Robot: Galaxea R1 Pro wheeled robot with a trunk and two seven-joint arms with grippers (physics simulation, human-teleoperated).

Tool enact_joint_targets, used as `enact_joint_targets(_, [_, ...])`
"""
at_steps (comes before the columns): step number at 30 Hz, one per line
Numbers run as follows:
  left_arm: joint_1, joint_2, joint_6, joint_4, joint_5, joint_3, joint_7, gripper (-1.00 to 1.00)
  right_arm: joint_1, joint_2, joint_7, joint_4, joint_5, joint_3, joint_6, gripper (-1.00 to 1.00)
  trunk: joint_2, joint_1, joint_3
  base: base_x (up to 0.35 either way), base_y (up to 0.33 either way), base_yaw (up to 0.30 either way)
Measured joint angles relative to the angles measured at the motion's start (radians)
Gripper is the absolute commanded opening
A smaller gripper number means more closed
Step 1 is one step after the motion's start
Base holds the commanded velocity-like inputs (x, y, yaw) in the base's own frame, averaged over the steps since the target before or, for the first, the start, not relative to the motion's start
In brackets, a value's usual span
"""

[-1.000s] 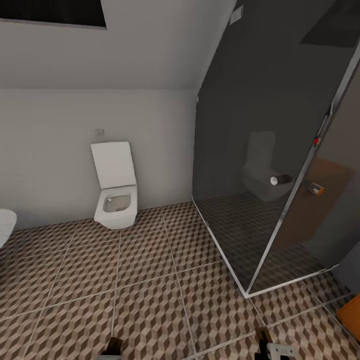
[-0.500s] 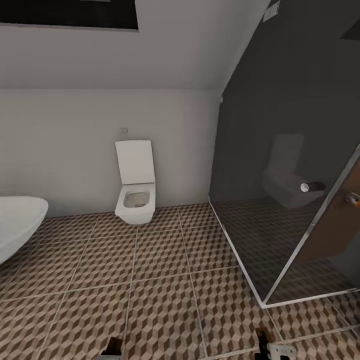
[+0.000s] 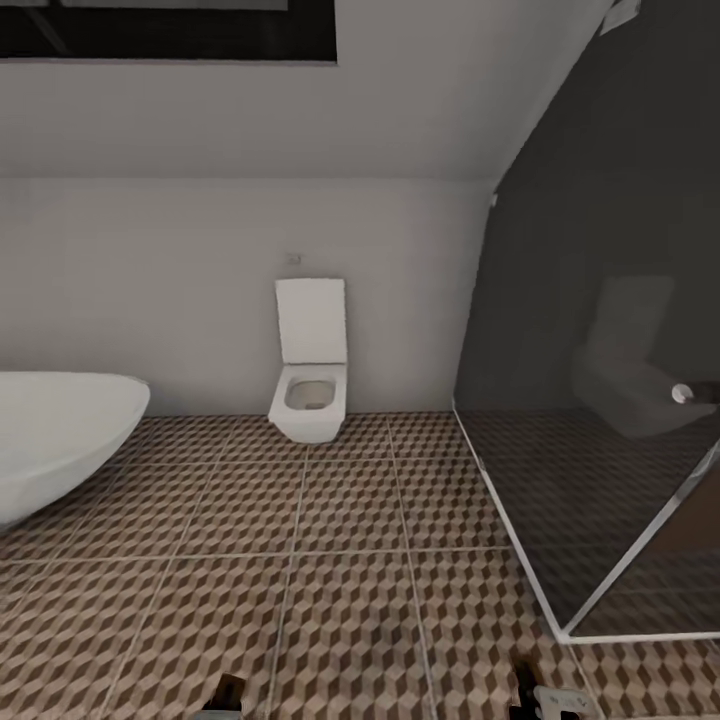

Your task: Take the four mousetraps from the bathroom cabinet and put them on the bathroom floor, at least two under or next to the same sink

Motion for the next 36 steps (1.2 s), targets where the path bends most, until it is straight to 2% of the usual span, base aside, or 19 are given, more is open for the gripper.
enact_joint_targets(36, [0.000,0.000,0.000,0.000,0.000,0.000,0.000,-1.00,0.000,0.000,0.000,0.000,0.000,0.000,0.000,-1.00,0.000,0.000,0.000,0.000,0.000,0.255])
